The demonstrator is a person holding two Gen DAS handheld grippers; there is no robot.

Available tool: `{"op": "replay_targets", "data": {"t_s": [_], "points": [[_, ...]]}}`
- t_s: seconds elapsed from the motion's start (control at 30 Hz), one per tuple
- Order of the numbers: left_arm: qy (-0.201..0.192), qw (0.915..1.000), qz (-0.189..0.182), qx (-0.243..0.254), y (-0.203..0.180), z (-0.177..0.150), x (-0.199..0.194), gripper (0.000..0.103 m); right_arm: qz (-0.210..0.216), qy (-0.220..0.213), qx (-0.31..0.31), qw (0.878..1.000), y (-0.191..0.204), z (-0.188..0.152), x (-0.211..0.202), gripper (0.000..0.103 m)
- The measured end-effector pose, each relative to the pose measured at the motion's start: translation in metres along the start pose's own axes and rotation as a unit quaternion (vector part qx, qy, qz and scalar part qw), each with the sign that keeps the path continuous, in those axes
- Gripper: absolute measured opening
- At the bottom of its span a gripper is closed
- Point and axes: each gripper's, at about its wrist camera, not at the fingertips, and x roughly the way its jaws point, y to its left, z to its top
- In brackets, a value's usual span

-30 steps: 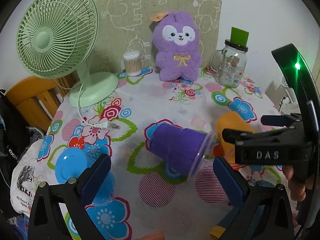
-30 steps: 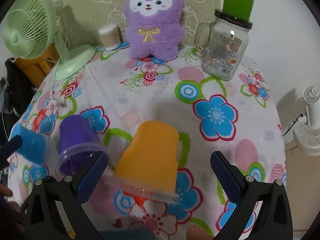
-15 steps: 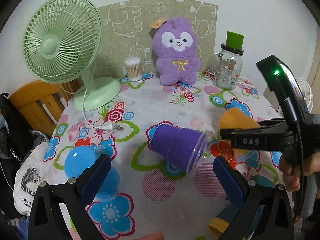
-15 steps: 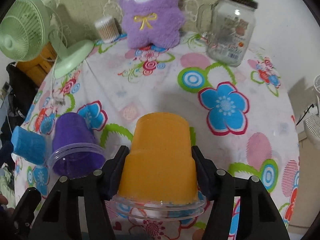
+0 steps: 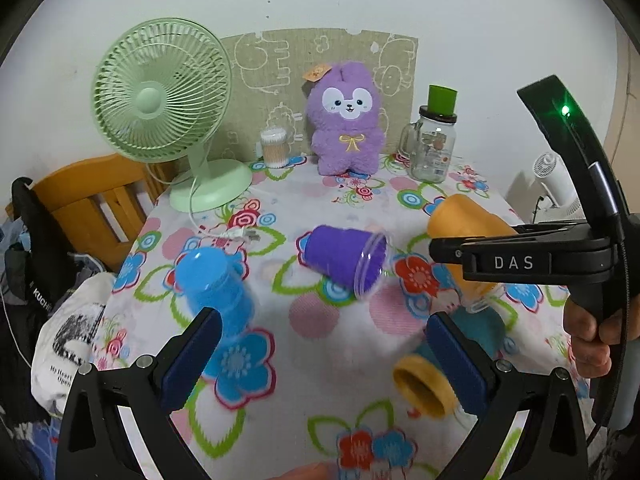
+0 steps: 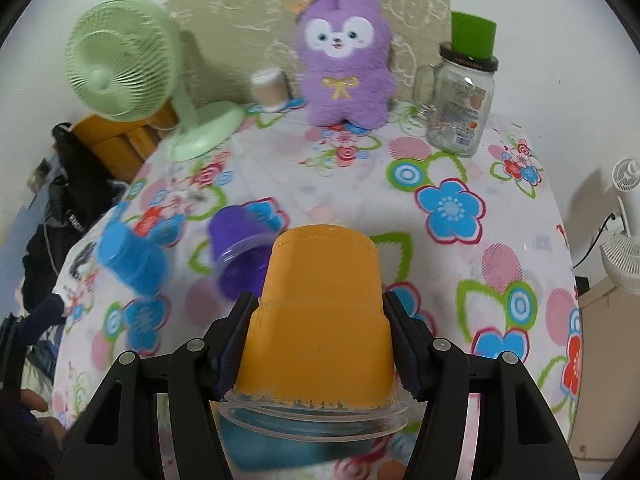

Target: Flip cup upside down

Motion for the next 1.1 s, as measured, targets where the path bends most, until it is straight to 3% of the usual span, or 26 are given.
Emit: {"op": "replay_targets", "data": {"t_s": [0.33, 0.6, 0.87, 0.97, 1.07, 1.1], "points": [[0.008, 0.9997, -0.003, -0.022, 0.015, -0.059, -0.052, 0.103, 0.025, 0.0, -0.019, 1.0, 0.05, -0.06, -0.033, 0.065], [0.048, 0.9985, -0.003, -0.024, 0.016, -0.115, -0.063, 0.103, 0.047, 0.048, -0.025, 0.997, 0.09, -0.114, -0.009, 0.065], [0.069, 0.9971, -0.008, -0.031, 0.014, -0.137, -0.061, 0.103, 0.035, 0.078, -0.027, 0.996, 0.099, -0.142, 0.015, 0.065], [0.076, 0.9965, -0.011, -0.034, 0.014, -0.139, -0.058, 0.103, 0.038, 0.082, -0.027, 0.996, 0.098, -0.142, 0.016, 0.069], [0.075, 0.9965, -0.013, -0.036, 0.015, -0.137, -0.057, 0.103, 0.034, 0.074, -0.027, 0.996, 0.096, -0.14, 0.013, 0.085], [0.074, 0.9965, -0.014, -0.036, 0.015, -0.135, -0.057, 0.103, 0.038, 0.072, -0.023, 0.996, 0.094, -0.138, 0.011, 0.086]]}}
